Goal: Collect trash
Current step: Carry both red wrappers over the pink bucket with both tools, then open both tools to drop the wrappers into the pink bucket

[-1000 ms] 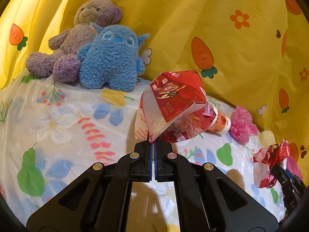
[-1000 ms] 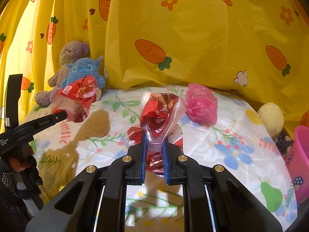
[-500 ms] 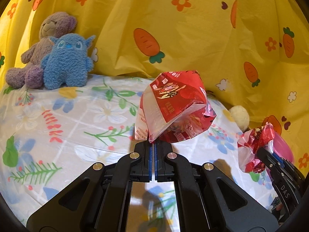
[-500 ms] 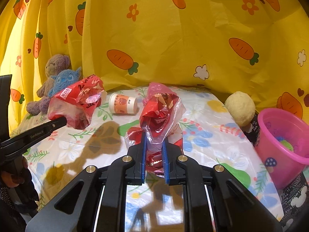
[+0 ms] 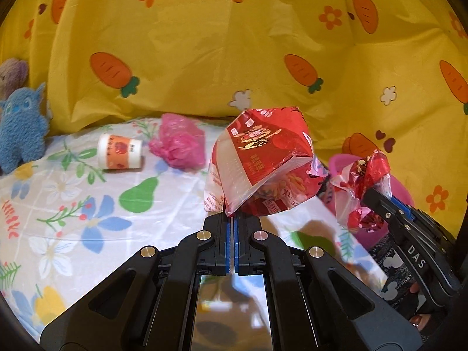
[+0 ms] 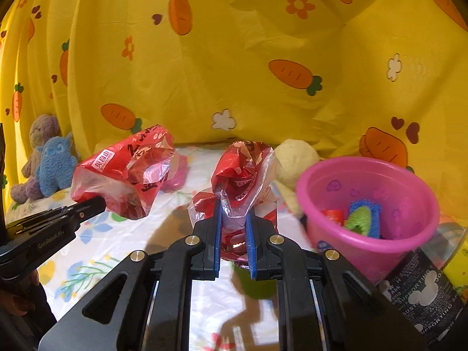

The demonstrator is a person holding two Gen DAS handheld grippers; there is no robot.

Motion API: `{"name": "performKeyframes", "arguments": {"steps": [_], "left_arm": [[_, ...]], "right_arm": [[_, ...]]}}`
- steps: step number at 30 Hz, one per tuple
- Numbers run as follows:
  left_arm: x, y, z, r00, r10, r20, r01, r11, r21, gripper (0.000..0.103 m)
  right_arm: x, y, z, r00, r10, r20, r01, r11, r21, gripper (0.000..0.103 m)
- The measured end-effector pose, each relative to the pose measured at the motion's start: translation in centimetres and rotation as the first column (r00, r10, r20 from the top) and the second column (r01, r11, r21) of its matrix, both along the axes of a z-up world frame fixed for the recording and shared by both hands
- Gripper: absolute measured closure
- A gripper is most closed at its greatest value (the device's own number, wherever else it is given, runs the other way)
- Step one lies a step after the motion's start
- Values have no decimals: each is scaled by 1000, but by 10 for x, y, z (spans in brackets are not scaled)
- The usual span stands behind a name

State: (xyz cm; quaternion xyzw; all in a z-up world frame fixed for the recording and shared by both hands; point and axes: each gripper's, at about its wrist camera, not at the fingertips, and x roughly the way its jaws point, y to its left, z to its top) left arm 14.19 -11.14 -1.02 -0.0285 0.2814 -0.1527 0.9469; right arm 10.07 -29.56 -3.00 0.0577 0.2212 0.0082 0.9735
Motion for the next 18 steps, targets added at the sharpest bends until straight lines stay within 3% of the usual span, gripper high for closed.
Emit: {"name": "performKeyframes", "arguments": {"steps": [4,9,18], "left_arm": [[14,-55,10,993,-119,13,119,993,4,102],[36,-121,8,968,-252,-19,252,968,10,102],[65,-201,-5,923,-376,-79,380,924,47,102]], "right_arm": [[2,-50,6,989,-145,10,145,989,-6,88],[10,-114,3,953,-302,-23,302,953,6,88],[23,-160,-9,924,-373,-81,374,928,-10,86]]}}
